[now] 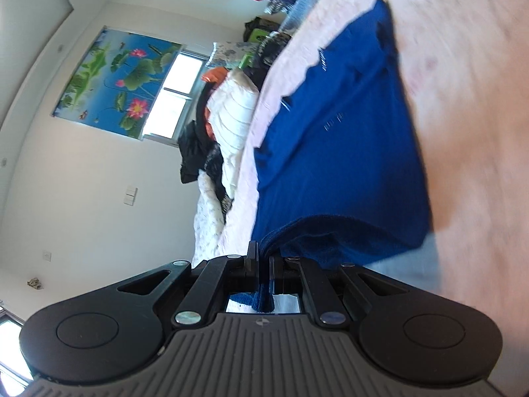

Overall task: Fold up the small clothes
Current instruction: 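Grasp the sweater edge with the left gripper while the right gripper grasps it, then lift the held edge with both grippers and fold it over the sweater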

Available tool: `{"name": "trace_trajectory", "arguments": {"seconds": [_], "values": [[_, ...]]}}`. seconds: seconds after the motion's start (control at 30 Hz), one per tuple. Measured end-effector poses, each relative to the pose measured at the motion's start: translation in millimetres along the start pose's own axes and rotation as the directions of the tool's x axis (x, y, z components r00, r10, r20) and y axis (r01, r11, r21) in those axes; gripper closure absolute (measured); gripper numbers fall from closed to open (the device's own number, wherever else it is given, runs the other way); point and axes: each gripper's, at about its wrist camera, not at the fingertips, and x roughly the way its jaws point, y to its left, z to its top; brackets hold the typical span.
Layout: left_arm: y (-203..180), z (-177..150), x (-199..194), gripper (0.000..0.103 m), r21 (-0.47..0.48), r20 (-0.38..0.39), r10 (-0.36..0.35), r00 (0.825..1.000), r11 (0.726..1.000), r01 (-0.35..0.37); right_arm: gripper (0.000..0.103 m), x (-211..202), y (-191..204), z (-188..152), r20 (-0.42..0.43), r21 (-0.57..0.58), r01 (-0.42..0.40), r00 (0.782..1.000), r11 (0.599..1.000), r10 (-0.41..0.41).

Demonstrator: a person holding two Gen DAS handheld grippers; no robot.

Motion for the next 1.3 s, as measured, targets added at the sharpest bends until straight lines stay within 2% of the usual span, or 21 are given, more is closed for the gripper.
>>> {"name": "trace_trajectory", "arguments": {"seconds": [0.17, 0.37, 0.6, 0.9, 1.1, 1.17, 1.2, 1.27, 1.3], "values": [[-22, 43, 21, 0.097, 0.032, 0.029, -0.021, 0.999, 0.999, 0.020, 0.094, 15, 2, 44, 0.035, -0.014, -0.045, 0.998, 0.999, 0.045], [-37, 95, 61, 0.097, 0.029, 0.045, -0.032, 0.998, 0.999, 0.031, 0.094, 38, -6, 100, 0.081, 0.022, -0.096, 0.992, 0.995, 0.094], [-49, 151, 121, 0.097, 0.061, 0.048, -0.005, 0.999, 0.998, 0.002, 0.094, 75, -33, 172, 0.125, 0.078, -0.101, 0.988, 0.992, 0.091], [-21, 204, 202, 0.097, 0.015, 0.052, 0.076, 0.996, 0.997, -0.077, 0.093, 130, -102, 246, 0.155, 0.199, -0.028, 0.988, 0.980, -0.003], [12, 223, 247, 0.097, -0.060, 0.052, 0.162, 0.985, 0.985, -0.159, 0.093, 165, -139, 268, 0.146, 0.286, 0.039, 0.986, 0.958, -0.083], [26, 226, 256, 0.096, -0.121, 0.023, 0.191, 0.981, 0.975, -0.187, 0.092, 173, -148, 270, 0.153, 0.325, 0.034, 0.984, 0.945, -0.088], [31, 227, 260, 0.093, -0.145, 0.003, 0.194, 0.981, 0.971, -0.191, 0.092, 175, -149, 271, 0.154, 0.334, 0.028, 0.985, 0.942, -0.084], [33, 226, 256, 0.085, -0.158, 0.021, 0.173, 0.985, 0.973, -0.167, 0.076, 175, -148, 271, 0.161, 0.340, 0.010, 0.985, 0.940, -0.069], [30, 225, 251, 0.065, -0.150, 0.037, 0.159, 0.987, 0.977, -0.152, 0.072, 174, -146, 272, 0.171, 0.334, -0.003, 0.984, 0.942, -0.057]]}}
